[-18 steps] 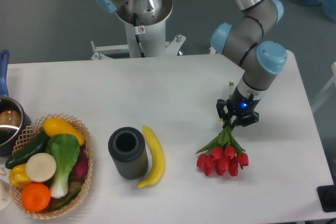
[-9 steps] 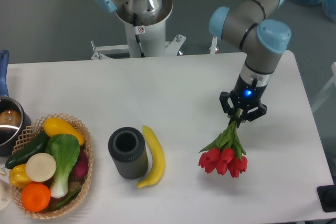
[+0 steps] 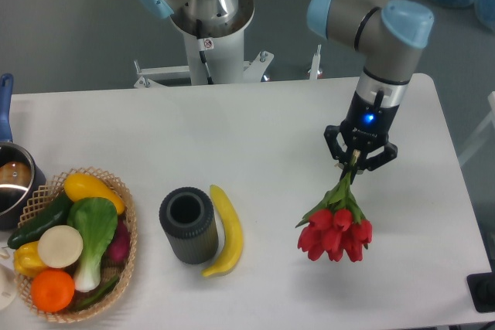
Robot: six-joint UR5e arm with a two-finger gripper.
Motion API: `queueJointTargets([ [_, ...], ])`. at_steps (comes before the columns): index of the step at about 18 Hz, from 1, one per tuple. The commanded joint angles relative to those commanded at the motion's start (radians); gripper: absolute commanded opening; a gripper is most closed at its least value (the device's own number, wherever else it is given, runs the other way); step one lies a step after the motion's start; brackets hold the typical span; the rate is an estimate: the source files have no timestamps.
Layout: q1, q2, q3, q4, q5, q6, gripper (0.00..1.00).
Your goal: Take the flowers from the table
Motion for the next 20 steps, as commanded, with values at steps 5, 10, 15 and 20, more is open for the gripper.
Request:
queueJointTargets([
  [5,0.089,0.005,0.006,0.005,-0.337,0.0,0.18],
  [10,0.115,0.003,0.005,0.005,-0.461,0.002,0.19],
  [15,0.114,0.002,0.009,0.005,-0.474,-0.002,0.19],
  [20,0.114,-0.005,0.018,0.005,-0.474,-0.003,0.19],
])
